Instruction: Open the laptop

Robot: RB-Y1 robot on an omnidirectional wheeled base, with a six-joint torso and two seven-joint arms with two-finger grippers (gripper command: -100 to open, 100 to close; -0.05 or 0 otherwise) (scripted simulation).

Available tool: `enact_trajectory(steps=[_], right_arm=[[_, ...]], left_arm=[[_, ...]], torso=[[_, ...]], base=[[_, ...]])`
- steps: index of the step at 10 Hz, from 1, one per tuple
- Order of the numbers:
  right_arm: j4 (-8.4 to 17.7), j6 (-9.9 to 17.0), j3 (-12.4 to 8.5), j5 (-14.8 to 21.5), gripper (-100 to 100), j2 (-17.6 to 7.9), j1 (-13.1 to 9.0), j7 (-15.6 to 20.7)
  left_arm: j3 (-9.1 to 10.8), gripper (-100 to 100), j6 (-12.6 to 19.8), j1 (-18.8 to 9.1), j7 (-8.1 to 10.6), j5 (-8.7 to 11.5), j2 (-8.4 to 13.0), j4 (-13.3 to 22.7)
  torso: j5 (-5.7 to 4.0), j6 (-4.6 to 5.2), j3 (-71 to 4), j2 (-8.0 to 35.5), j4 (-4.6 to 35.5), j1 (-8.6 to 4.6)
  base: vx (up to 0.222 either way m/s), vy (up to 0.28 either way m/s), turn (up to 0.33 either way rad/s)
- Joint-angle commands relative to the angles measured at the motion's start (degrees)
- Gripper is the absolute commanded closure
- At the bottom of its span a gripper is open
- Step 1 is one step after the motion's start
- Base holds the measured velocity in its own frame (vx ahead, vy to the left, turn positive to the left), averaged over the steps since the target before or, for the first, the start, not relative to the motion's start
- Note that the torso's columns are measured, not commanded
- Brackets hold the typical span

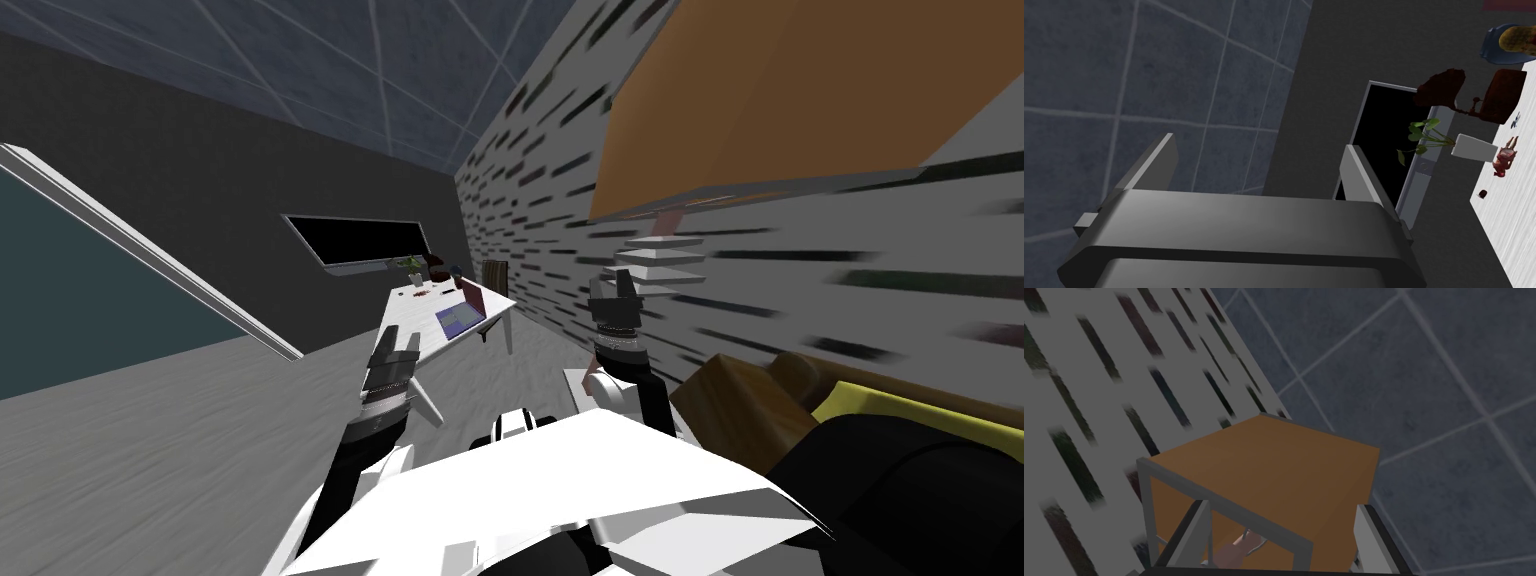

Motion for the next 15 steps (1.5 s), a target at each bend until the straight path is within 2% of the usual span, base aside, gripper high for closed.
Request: enact_trajectory(steps=[1,7,15], right_arm=[[0.0,0.0,0.0,0.0,0,0.0,0.0,0.0],[0.0,0.0,0.0,0.0,0,0.0,0.0,0.0],[0.0,0.0,0.0,0.0,0,0.0,0.0,0.0]], left_arm=[[0.93,-100,2.85,-0.33,-0.71,-0.4,2.3,-0.31],[3.71,-100,11.43,-1.69,-2.85,-1.68,4.14,-1.09],[7.2,-100,22.26,-3.44,-5.55,-3.28,3.64,-1.9]], torso=[[0.01,0.0,-0.01,0.02,0.01,0.04],[0.03,0.0,0.05,0.12,0.05,0.14],[0.03,0.0,0.06,0.14,0.05,0.12]], base=[[0.103,-0.072,0.032],[0.117,-0.111,0.036],[0.12,-0.108,0.034]])
